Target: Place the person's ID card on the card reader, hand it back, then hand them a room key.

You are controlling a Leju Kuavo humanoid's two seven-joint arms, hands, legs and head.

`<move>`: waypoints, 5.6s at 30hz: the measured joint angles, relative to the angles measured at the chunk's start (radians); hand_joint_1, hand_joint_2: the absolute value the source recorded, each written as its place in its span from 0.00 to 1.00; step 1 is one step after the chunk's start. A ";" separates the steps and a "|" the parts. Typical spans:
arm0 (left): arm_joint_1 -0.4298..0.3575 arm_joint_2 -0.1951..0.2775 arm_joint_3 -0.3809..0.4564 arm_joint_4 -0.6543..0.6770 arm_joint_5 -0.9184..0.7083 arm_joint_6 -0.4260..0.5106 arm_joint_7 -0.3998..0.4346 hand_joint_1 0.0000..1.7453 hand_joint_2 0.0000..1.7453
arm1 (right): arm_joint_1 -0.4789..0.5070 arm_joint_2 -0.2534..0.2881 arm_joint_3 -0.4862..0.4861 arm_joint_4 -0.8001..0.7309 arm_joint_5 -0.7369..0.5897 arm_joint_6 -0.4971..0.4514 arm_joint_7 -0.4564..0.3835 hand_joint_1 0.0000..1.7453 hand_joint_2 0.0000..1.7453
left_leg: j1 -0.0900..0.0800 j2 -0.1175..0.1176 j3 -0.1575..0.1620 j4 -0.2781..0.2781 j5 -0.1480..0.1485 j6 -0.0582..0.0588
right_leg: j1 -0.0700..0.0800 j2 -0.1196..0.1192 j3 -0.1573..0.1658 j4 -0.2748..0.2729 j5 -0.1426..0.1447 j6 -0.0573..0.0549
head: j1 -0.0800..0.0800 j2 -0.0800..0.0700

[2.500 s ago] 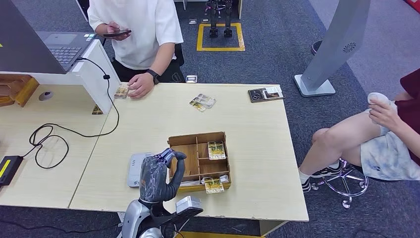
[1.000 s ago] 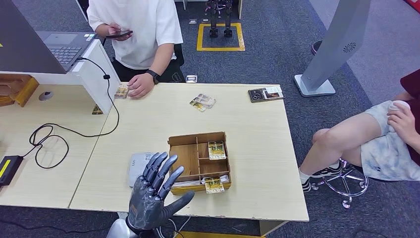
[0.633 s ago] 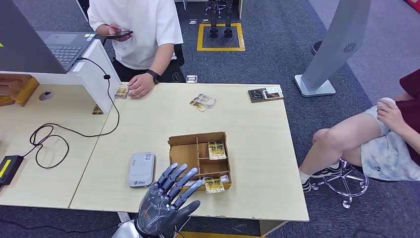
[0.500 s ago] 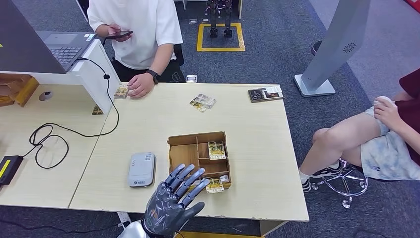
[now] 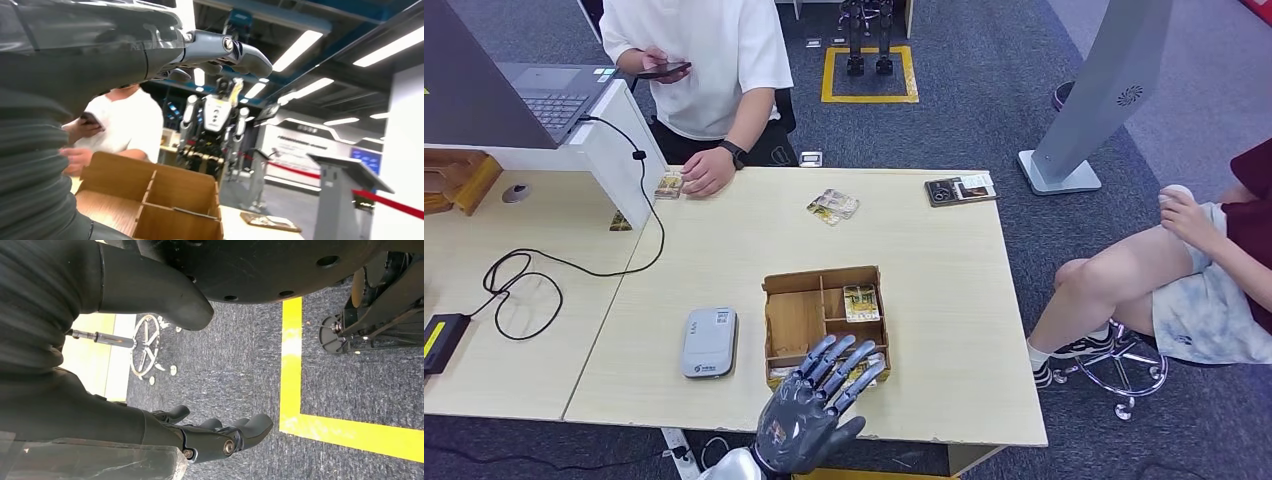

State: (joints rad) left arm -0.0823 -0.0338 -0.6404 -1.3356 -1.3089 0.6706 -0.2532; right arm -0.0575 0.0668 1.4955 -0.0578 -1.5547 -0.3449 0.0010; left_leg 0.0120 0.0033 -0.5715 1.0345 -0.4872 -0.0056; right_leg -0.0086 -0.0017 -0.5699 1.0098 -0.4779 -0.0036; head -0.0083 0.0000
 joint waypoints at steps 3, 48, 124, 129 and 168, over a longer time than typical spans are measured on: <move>-0.034 -0.004 -0.043 0.038 0.018 0.000 0.058 0.00 1.00 | 0.000 -0.002 0.003 -0.003 0.000 0.000 0.001 0.00 1.00 | 0.000 0.000 0.000 0.000 0.000 0.000 | 0.000 0.000 0.000 0.000 0.000 0.000 | 0.000 0.000; -0.198 -0.083 -0.216 0.393 -0.085 -0.124 0.498 0.00 1.00 | -0.006 -0.017 0.027 -0.020 0.001 0.008 0.001 0.00 1.00 | 0.000 0.000 0.000 0.000 0.000 0.000 | 0.000 0.000 0.000 0.000 0.000 0.000 | 0.000 0.000; 0.051 -0.213 0.407 -0.032 0.277 0.000 -0.357 1.00 1.00 | 0.000 -0.004 -0.004 -0.019 0.004 -0.027 -0.005 0.00 1.00 | 0.000 0.000 -0.001 0.000 0.000 0.000 | 0.000 -0.001 -0.001 0.000 0.000 0.000 | 0.000 0.000; -0.073 -0.212 0.408 -0.009 0.248 0.000 -0.199 1.00 1.00 | -0.004 -0.004 0.000 -0.020 0.020 -0.026 -0.003 0.00 1.00 | 0.000 -0.001 -0.002 0.000 0.001 0.001 | 0.000 -0.002 -0.001 0.000 0.001 0.000 | 0.000 0.000; -0.520 -0.191 0.360 0.432 0.253 0.000 0.112 0.00 1.00 | -0.012 -0.005 0.028 -0.021 0.021 -0.026 -0.006 0.00 1.00 | 0.000 -0.001 -0.004 0.000 0.004 0.001 | 0.000 -0.001 -0.004 0.000 0.003 -0.001 | 0.000 0.000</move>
State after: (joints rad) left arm -0.6023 -0.2244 -0.2808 -0.9033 -1.0563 0.6706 -0.1414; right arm -0.0696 0.0622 1.5232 -0.0786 -1.5339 -0.3704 -0.0050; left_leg 0.0119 0.0028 -0.5753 1.0348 -0.4834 -0.0048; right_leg -0.0085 -0.0027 -0.5736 1.0102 -0.4752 -0.0045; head -0.0079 0.0000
